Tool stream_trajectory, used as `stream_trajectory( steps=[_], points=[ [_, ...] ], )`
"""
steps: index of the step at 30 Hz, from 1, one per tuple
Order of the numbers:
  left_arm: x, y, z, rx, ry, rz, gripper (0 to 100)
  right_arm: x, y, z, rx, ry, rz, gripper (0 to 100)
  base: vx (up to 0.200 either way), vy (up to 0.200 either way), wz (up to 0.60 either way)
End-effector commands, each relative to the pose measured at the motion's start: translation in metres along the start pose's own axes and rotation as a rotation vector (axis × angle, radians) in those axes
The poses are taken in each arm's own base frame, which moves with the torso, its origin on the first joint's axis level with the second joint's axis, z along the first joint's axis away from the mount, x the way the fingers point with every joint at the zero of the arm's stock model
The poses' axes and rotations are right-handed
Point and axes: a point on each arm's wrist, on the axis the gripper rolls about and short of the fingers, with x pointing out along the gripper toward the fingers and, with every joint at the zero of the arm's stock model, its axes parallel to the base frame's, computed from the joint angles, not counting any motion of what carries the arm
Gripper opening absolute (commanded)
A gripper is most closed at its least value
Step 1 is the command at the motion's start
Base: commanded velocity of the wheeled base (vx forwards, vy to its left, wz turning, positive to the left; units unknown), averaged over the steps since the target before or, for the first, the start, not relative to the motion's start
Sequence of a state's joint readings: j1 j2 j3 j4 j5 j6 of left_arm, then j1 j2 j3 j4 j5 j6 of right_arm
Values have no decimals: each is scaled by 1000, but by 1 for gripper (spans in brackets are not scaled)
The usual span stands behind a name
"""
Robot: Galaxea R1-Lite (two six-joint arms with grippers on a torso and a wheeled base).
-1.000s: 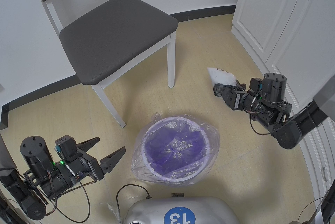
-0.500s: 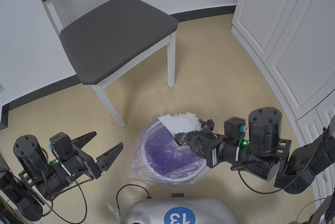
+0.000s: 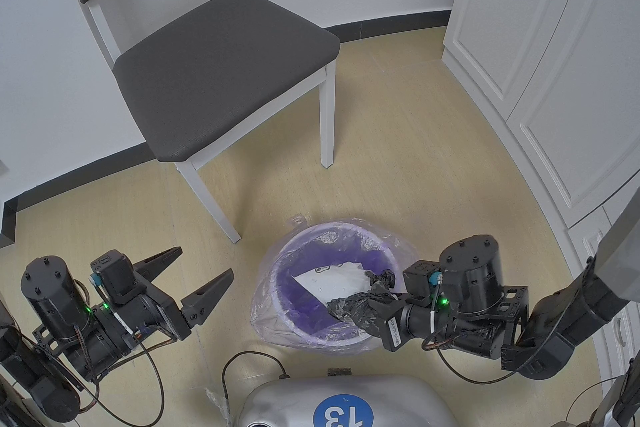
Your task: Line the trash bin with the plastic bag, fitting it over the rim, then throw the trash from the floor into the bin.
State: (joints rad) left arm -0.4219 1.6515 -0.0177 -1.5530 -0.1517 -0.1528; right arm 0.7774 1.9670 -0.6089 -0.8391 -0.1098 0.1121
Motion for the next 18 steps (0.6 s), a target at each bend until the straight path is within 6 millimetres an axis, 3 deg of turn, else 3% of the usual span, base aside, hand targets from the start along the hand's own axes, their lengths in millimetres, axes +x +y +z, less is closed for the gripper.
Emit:
stream_trajectory(
  steps=[1,5,18],
  points=[
    [-3,0,-1,0,-3,0,100,20,-1,-13,2,51,-10,0,0,0,0],
    [-3,0,-1,0,-3,0,100,39,-2,-16,69,37,-15,0,0,0,0],
    [-3,0,-1,1,-3,3,100,57,-6,-32,78,79,-28,0,0,0,0]
  ],
)
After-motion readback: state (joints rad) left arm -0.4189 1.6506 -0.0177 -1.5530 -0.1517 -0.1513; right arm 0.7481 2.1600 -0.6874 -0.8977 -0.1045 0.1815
